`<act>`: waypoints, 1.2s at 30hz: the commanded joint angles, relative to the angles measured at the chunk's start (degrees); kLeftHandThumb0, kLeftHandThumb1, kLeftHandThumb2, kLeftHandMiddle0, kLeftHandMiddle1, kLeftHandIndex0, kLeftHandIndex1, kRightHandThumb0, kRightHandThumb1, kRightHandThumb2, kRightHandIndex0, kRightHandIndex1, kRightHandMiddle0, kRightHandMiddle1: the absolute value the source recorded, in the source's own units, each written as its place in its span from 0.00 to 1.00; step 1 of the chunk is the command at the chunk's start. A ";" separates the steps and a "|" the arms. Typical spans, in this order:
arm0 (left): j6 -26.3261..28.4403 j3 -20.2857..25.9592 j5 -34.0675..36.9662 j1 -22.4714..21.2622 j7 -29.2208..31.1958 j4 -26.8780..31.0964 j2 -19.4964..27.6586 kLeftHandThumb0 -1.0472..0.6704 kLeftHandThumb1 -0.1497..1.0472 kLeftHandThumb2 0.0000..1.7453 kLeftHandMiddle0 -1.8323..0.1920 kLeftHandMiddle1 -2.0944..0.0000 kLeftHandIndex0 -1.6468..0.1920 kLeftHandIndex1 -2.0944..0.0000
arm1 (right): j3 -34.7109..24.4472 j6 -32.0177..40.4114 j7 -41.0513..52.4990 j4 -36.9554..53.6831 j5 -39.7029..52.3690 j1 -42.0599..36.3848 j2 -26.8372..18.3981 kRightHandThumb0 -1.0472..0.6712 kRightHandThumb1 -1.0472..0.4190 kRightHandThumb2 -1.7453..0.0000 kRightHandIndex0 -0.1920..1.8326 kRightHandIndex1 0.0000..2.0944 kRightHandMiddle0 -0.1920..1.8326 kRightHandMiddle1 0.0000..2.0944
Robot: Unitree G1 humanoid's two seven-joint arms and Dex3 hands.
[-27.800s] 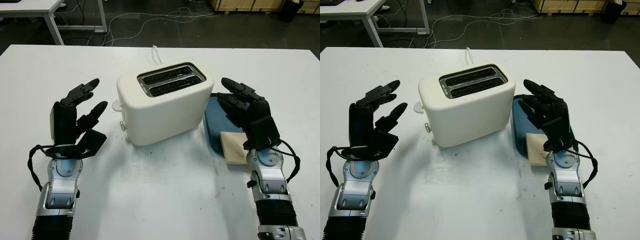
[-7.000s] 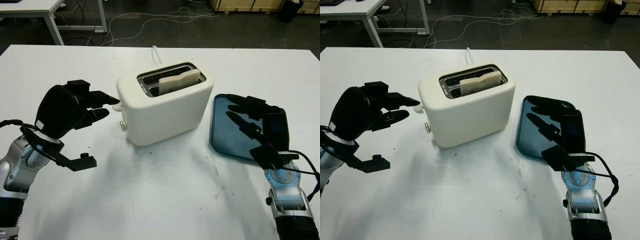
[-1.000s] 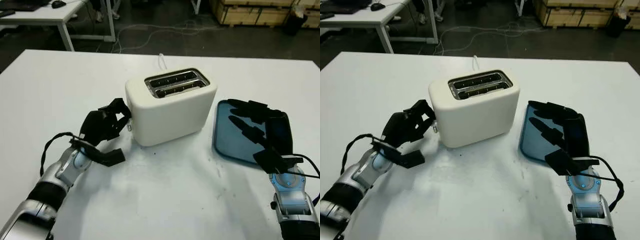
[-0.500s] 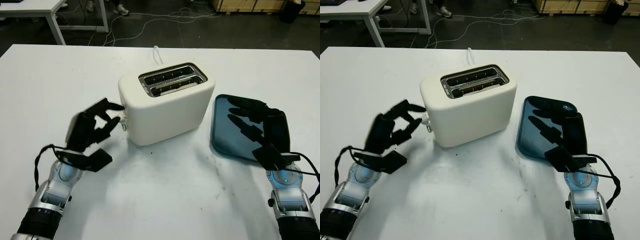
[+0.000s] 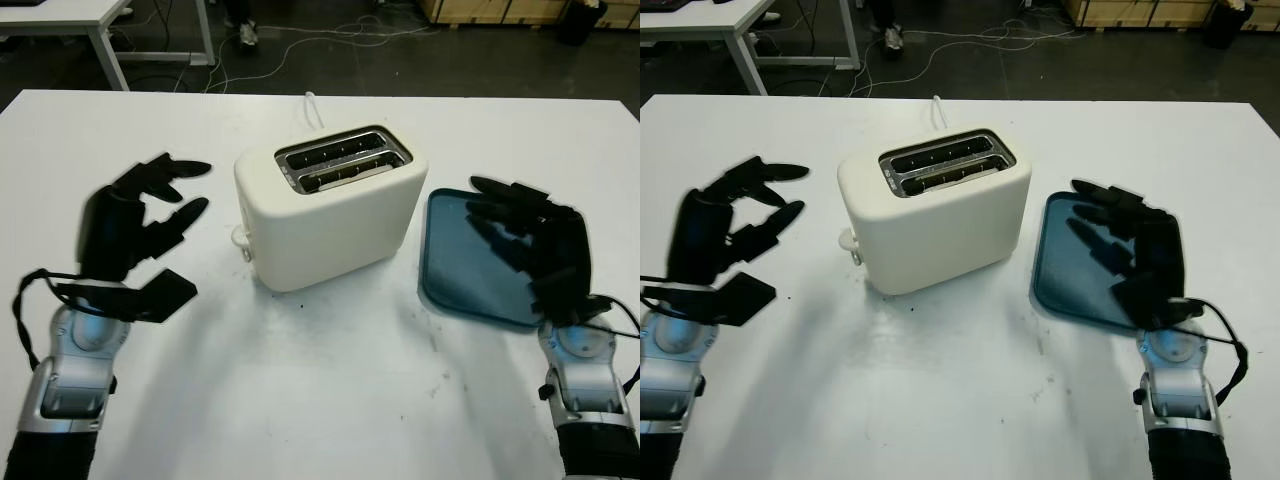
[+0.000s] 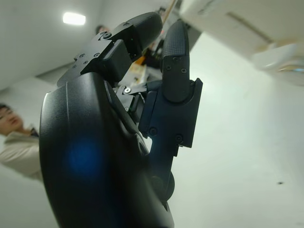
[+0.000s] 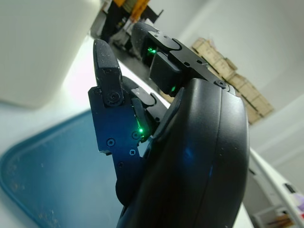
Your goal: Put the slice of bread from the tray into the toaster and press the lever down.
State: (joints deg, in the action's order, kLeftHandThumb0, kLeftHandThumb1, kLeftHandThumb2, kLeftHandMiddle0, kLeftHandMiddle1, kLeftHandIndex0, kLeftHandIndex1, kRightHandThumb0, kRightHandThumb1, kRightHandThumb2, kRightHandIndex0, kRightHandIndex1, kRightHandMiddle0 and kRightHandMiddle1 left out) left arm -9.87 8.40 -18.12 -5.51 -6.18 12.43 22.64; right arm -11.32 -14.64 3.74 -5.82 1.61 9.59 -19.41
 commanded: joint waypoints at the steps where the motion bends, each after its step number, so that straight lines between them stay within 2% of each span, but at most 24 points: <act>1: 0.91 1.44 1.64 1.11 -0.16 0.40 -1.23 0.30 0.89 0.09 0.68 0.40 0.54 0.75 | -0.69 2.06 1.04 1.64 2.09 1.02 0.38 0.38 0.09 0.96 0.49 0.04 0.47 0.00; 5: -0.27 2.40 2.17 0.90 -1.28 -2.54 -2.81 0.31 0.89 0.09 0.68 0.41 0.53 0.76 | -1.04 4.90 2.00 3.00 3.80 1.87 0.44 0.38 0.09 0.97 0.49 0.03 0.46 0.00; 13: 0.28 1.80 0.81 1.91 -2.24 -3.58 -5.13 0.30 0.89 0.08 0.65 0.42 0.49 0.80 | -1.17 5.99 1.39 3.88 3.69 2.64 1.11 0.36 0.10 1.00 0.50 0.02 0.47 0.00; 20: 1.16 1.84 0.45 1.77 -1.74 -3.20 -5.24 0.30 0.89 0.08 0.64 0.39 0.47 0.81 | -0.53 8.44 0.87 5.14 2.45 2.59 1.10 0.36 0.10 1.00 0.50 0.02 0.46 0.00; 30: 1.16 1.76 0.68 1.37 -1.25 -2.89 -5.08 0.29 0.89 0.09 0.64 0.40 0.46 0.82 | -0.38 9.19 0.92 5.74 1.45 2.19 1.41 0.39 0.10 1.00 0.50 0.01 0.46 0.00; 36: 1.18 1.68 0.50 1.21 -0.48 -2.90 -4.74 0.29 0.89 0.10 0.66 0.34 0.46 0.82 | -0.51 8.47 1.30 5.11 1.52 2.25 1.38 0.38 0.10 1.00 0.50 0.01 0.46 0.00</act>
State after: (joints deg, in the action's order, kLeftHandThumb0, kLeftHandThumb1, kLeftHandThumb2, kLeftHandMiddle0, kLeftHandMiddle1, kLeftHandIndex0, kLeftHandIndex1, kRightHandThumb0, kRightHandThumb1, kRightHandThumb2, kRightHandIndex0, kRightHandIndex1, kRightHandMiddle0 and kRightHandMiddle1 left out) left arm -8.92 10.38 -17.48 -4.18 -6.87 9.33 17.63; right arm -11.72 -6.44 5.10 -0.89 3.05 11.66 -18.49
